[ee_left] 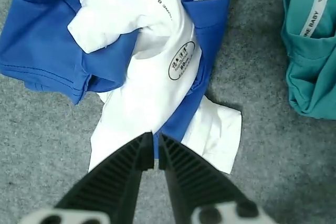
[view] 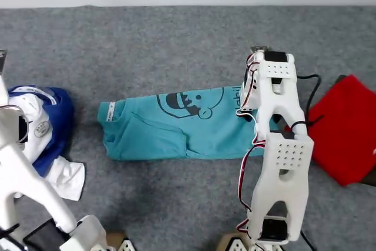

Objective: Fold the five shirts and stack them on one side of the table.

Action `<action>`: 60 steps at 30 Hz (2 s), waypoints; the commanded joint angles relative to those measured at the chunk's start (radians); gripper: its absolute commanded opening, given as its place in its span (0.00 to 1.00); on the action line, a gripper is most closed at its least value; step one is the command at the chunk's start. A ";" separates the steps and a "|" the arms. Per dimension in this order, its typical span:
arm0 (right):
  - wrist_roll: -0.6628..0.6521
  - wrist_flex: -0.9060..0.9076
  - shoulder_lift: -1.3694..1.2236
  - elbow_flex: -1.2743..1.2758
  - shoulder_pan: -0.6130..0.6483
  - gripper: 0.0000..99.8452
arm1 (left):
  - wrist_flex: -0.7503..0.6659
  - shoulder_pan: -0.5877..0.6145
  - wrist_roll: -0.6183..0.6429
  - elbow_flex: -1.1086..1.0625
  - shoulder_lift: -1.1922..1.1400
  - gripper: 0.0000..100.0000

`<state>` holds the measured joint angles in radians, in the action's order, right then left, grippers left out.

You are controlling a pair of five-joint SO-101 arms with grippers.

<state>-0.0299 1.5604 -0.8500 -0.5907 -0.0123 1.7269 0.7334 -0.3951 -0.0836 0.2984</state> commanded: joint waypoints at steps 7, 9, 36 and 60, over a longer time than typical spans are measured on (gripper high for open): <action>-0.084 0.038 0.125 0.005 -0.024 0.01 | 0.014 -0.011 -0.008 0.002 0.029 0.04; -0.129 0.056 0.173 0.005 -0.036 0.01 | 0.014 -0.011 -0.008 0.002 0.029 0.04; -0.439 0.234 0.481 0.025 0.045 0.01 | 0.018 -0.011 -0.005 0.002 0.031 0.04; -0.304 -0.035 0.294 -0.060 0.688 0.01 | 0.011 -0.008 -0.003 -0.068 0.038 0.04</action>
<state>-0.3429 1.5512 -0.5294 -0.5677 0.6475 1.7285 0.7273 -0.3951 -0.1542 0.3000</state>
